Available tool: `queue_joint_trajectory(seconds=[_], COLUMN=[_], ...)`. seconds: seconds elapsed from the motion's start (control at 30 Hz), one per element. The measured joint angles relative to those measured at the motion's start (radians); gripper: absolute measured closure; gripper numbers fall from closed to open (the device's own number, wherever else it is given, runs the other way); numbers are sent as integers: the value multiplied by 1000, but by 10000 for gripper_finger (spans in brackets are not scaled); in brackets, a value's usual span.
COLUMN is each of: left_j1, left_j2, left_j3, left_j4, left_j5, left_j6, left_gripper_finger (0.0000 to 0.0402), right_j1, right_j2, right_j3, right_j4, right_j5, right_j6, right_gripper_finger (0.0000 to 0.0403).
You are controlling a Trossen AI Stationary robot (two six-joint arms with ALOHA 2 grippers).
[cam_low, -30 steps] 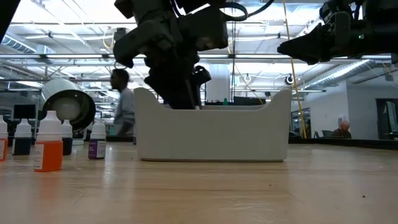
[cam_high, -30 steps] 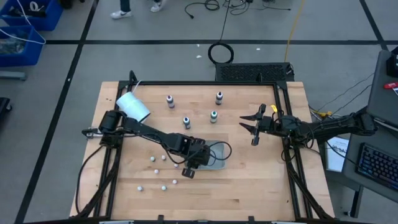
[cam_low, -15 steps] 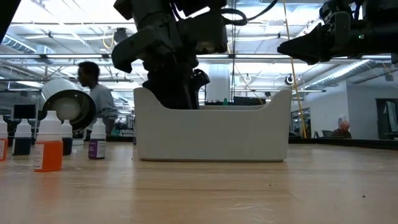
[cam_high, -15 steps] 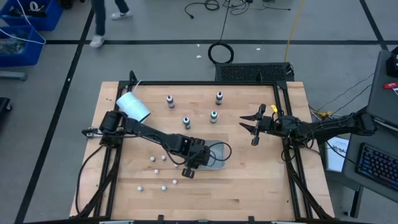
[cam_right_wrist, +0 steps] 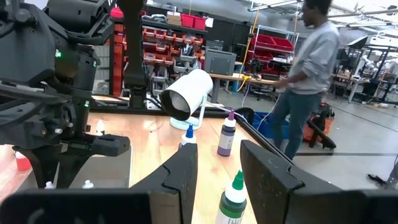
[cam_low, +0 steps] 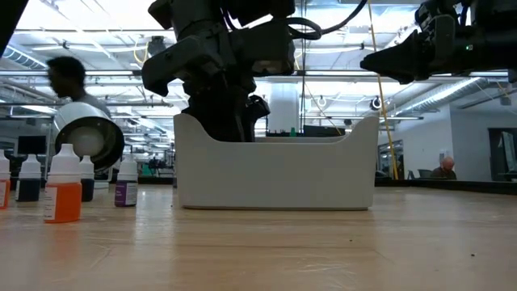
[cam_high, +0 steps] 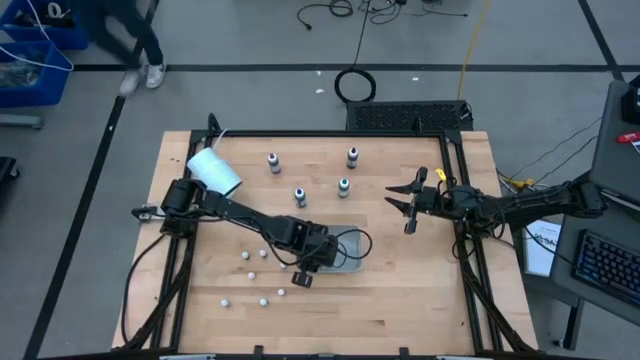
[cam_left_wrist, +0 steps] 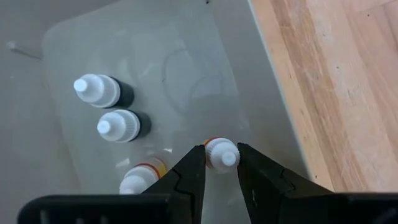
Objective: Pick & Place food coloring
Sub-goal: Put the orange food coloring bottle into the bin, then put the purple food coloring bottle into the bin
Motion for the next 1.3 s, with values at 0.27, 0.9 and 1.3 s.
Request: queue_joint_trajectory(seconds=[0.27,0.9,1.3], left_j1=[0,-1,-1], left_j2=[0,-1,-1], left_j3=[0,0,0], left_j4=[1,2,2], left_j5=[34,61,61], left_j6=[-41,-51,-46], left_gripper_finger=[309,304,203], right_j1=[0,0,0], right_j2=[0,0,0], right_j3=[0,0,0], right_j4=[0,-1,-2], right_j5=[0,0,0], right_j6=[0,0,0], right_gripper_finger=[289,289,289])
